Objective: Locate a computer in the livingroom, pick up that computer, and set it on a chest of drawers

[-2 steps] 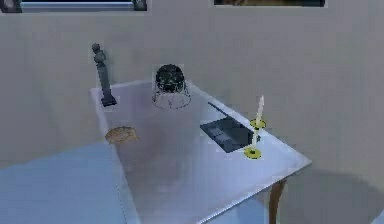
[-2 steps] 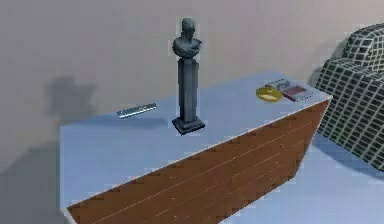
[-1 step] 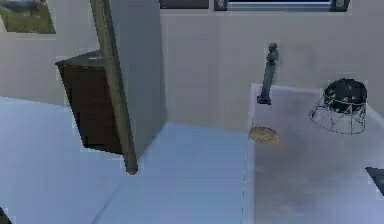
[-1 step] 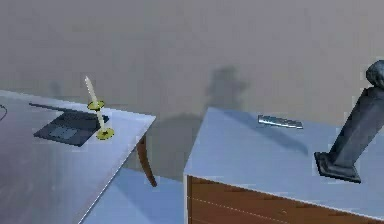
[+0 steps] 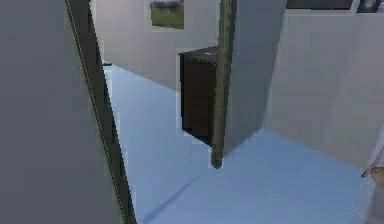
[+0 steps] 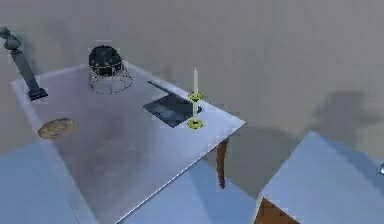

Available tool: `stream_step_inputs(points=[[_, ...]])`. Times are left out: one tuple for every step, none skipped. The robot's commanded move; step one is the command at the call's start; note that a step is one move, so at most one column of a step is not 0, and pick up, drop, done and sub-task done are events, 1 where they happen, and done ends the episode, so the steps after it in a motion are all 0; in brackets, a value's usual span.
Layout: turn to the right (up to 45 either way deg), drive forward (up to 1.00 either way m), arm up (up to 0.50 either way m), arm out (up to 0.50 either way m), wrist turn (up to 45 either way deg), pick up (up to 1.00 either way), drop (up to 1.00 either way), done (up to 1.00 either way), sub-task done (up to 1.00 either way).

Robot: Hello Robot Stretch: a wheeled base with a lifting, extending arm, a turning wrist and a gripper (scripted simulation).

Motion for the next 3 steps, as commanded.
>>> stream_step_inputs(points=[[45.0,0.0,0.0,0.0,0.0,0.0,0.0,0.0,0.0],[45.0,0.0,0.0,0.0,0.0,0.0,0.0,0.0,0.0],[0.0,0.25,0.0,0.0,0.0,0.0,0.0,0.0,0.0]])
